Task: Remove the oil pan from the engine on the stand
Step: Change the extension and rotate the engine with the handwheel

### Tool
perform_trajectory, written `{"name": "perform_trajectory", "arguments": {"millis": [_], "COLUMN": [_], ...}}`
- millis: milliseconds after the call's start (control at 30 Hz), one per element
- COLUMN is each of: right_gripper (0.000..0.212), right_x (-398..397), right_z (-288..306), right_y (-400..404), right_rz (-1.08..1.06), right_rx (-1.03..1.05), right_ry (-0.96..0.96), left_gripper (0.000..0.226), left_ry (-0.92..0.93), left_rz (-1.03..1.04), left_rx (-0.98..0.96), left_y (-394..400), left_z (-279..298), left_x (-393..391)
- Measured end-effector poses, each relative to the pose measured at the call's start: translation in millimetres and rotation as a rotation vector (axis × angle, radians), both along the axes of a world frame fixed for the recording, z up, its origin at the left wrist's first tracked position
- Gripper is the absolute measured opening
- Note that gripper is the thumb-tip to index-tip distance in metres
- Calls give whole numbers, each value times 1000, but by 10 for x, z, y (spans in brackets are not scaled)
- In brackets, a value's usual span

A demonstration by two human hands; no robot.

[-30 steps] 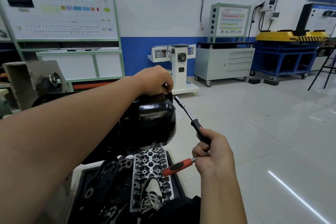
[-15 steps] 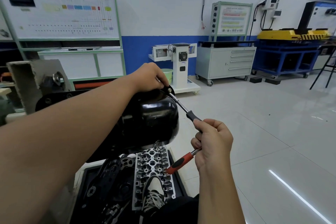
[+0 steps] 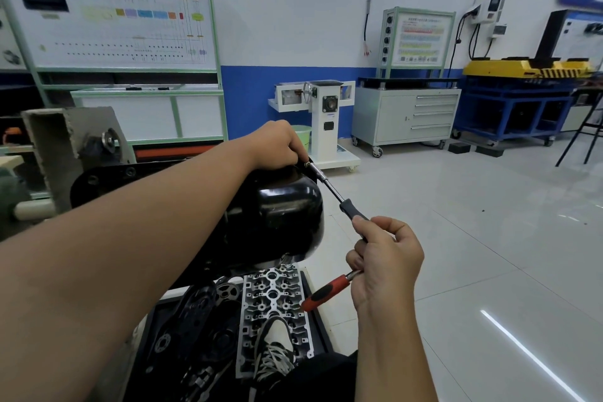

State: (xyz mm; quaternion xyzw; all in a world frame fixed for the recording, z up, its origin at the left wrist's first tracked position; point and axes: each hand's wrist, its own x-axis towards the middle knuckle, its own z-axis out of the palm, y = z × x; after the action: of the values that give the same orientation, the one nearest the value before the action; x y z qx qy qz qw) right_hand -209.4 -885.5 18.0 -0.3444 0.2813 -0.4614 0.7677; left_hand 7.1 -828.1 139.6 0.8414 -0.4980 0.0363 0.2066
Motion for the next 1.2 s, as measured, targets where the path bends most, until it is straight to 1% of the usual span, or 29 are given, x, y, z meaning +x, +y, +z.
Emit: {"name": "perform_trajectory", "arguments": {"millis": [200, 300, 433, 533, 667, 833, 900, 967, 1033, 1100, 1133, 1200], "right_gripper": [26, 24, 21, 21, 33, 39, 35, 21, 16, 11, 15, 31], "right_x": [33, 20, -13, -45, -52, -37, -31, -41, -51, -51, -52, -59], "right_z": [11, 7, 47, 122, 245, 287, 290, 276, 234, 224, 236, 250], "right_y": [18, -13, -53, -55, -4, 29, 46, 61, 59, 51, 56, 69], "right_rz": [11, 14, -10, -79, -180, -277, -281, -210, -130, -127, -151, -210], "right_rx": [-31, -111, -293, -476, -731, -905, -908, -828, -740, -698, -694, -738], "right_ry": [22, 77, 201, 319, 435, 509, 504, 490, 499, 482, 463, 446], "left_gripper": [45, 48, 50, 51, 51, 44, 42, 41, 41, 42, 43, 43], "left_ry": [61, 80, 108, 124, 133, 142, 147, 149, 144, 135, 133, 133], "left_rz": [21, 30, 26, 14, 3, 14, 14, 7, 6, 4, 3, 3], "left_rx": [3, -4, -3, 9, 29, 17, 9, 12, 19, 28, 31, 33], "left_y": [11, 16, 21, 31, 34, 21, 22, 24, 27, 35, 39, 40], "left_z": [3, 13, 21, 36, 44, 24, 21, 21, 26, 36, 40, 46], "left_x": [-12, -24, -53, -72, -85, -64, -59, -56, -63, -77, -83, -89]}}
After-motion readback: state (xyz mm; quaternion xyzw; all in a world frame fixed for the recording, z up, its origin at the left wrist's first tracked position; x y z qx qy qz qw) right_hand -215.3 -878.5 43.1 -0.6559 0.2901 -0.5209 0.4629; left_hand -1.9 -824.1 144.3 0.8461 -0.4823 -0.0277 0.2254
